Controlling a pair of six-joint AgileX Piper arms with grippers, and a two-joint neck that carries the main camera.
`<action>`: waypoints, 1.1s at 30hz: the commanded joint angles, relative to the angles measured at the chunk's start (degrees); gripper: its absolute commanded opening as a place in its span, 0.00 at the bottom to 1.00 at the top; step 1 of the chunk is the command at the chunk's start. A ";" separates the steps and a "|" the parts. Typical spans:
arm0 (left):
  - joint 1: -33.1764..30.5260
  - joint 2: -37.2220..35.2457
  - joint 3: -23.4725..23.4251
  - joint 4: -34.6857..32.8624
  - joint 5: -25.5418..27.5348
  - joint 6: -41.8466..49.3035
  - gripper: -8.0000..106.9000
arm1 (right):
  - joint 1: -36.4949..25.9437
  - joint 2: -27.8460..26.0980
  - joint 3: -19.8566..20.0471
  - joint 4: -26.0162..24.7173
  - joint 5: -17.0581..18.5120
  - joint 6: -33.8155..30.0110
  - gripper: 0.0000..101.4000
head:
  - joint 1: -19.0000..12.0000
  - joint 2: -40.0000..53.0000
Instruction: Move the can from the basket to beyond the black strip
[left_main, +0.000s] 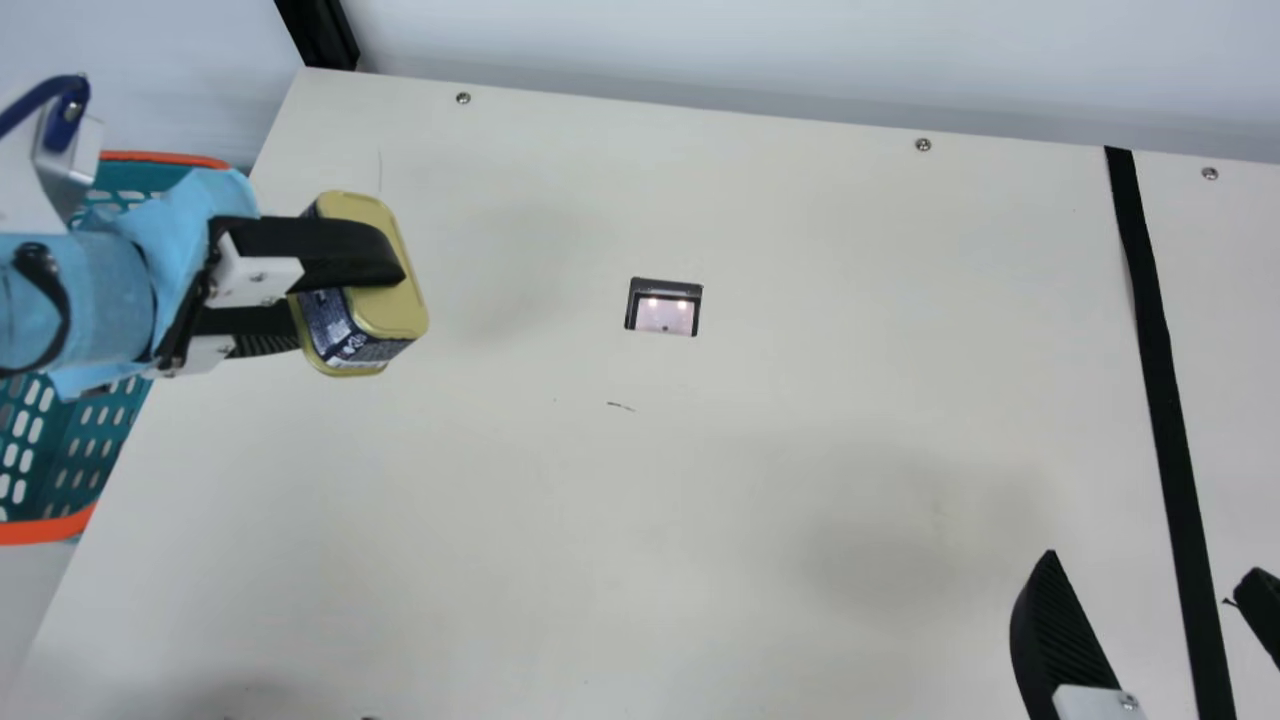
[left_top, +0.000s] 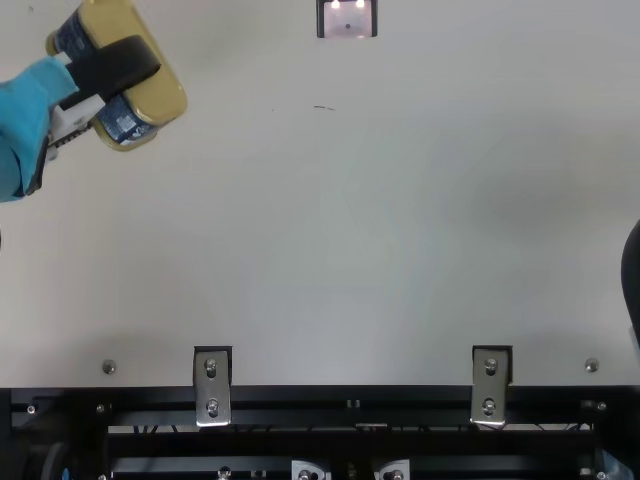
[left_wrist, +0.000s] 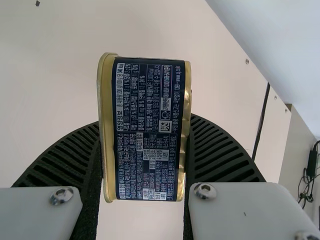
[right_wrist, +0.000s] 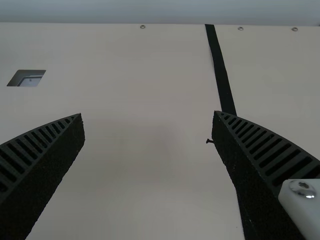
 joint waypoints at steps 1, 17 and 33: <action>0.12 0.06 -0.02 -0.08 0.05 0.16 0.16 | 0.00 0.00 0.00 0.00 0.00 0.00 1.00 | -1.23 -0.36; -15.11 -1.63 5.74 1.80 -24.55 9.97 0.16 | 0.00 0.00 0.00 0.00 0.00 0.00 1.00 | -1.23 -0.36; -35.97 11.60 7.63 -3.25 -57.55 16.95 0.16 | 0.00 0.00 0.00 0.00 0.00 0.00 1.00 | -1.23 -0.36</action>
